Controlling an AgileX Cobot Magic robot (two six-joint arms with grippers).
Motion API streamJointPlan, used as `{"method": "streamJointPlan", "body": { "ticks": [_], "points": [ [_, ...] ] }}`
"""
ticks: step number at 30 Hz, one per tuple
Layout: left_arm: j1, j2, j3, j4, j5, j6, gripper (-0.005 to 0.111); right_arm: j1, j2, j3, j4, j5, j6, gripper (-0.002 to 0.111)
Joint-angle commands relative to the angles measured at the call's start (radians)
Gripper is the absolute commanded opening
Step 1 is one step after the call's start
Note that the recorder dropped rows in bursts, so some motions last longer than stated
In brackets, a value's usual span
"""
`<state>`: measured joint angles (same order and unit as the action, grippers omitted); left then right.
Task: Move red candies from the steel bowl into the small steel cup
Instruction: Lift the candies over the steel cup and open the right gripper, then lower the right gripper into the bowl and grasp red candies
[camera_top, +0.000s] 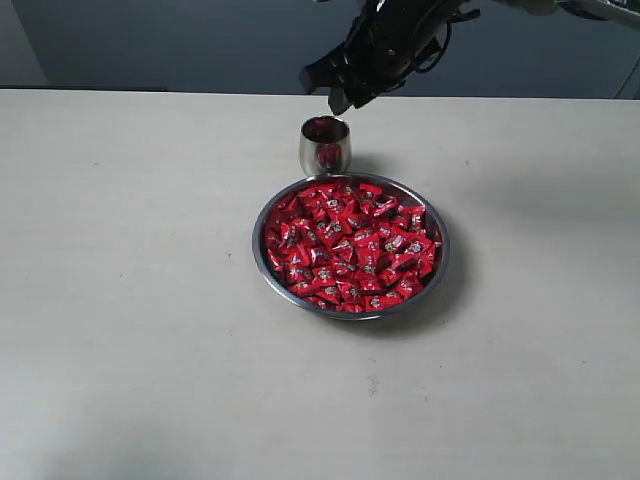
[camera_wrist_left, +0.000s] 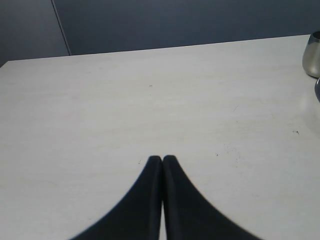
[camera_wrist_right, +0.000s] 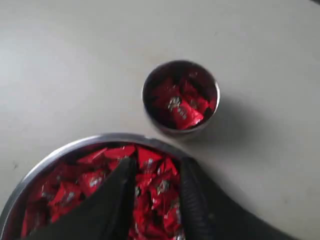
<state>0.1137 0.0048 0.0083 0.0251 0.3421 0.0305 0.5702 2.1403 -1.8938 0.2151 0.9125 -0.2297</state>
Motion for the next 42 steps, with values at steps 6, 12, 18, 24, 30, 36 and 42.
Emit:
{"method": "streamJointPlan", "body": {
  "ticks": [6,12,18,24,30,36,42],
  "points": [
    [-0.005,-0.005,-0.008,0.002,-0.005,-0.001,0.0,0.085,-0.02,0.147,-0.036,0.1,-0.004,0.031],
    [-0.005,-0.005,-0.008,0.002,-0.007,-0.001,0.0,0.129,-0.02,0.262,-0.072,-0.016,-0.006,0.031],
    [-0.005,-0.005,-0.008,0.002,-0.007,-0.001,0.0,0.13,-0.02,0.312,-0.073,-0.094,-0.006,0.031],
    [-0.005,-0.005,-0.008,0.002,-0.007,-0.001,0.0,0.13,-0.02,0.319,-0.074,-0.132,-0.006,0.031],
    [-0.005,-0.005,-0.008,0.002,-0.007,-0.001,0.0,0.129,0.02,0.319,-0.064,-0.161,-0.006,0.031],
    [-0.005,-0.005,-0.008,0.002,-0.007,-0.001,0.0,0.129,0.041,0.319,-0.077,-0.207,-0.006,0.031],
    [-0.005,-0.005,-0.008,0.002,-0.007,-0.001,0.0,0.129,0.041,0.319,-0.127,-0.19,-0.002,0.031]
  ]
}}
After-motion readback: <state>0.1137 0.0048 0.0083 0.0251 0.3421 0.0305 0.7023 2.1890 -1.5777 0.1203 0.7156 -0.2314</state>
